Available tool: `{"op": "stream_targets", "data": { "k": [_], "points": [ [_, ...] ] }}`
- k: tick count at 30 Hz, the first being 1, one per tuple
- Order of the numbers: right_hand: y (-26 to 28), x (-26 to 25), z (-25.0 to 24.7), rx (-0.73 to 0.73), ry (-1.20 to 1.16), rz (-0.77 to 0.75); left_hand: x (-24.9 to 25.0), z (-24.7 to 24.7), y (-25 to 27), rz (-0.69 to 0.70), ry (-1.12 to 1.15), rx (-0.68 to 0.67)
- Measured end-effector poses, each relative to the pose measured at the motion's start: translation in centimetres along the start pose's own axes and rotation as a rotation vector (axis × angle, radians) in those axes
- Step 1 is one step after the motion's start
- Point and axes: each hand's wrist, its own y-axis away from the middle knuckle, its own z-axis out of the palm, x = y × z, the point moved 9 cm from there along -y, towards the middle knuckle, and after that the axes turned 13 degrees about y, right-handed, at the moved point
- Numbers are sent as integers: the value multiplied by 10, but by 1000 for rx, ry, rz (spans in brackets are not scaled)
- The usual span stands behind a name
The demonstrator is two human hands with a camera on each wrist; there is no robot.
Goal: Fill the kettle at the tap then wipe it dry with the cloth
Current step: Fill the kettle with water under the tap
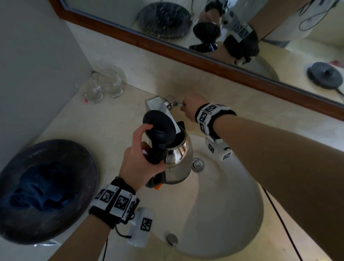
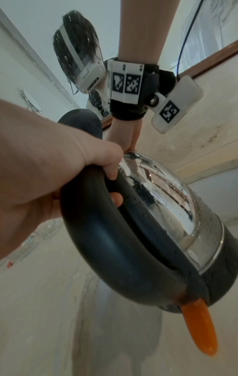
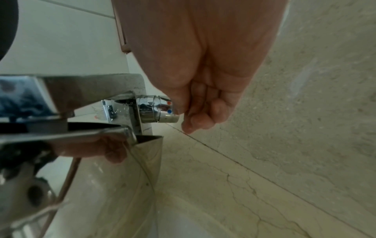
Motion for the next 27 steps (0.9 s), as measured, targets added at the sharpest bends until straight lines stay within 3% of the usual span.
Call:
{"op": "stream_targets", "data": {
  "k": [27],
  "points": [
    [7, 1, -2, 18, -14, 7, -2, 0, 5, -13, -10, 4]
  ]
}}
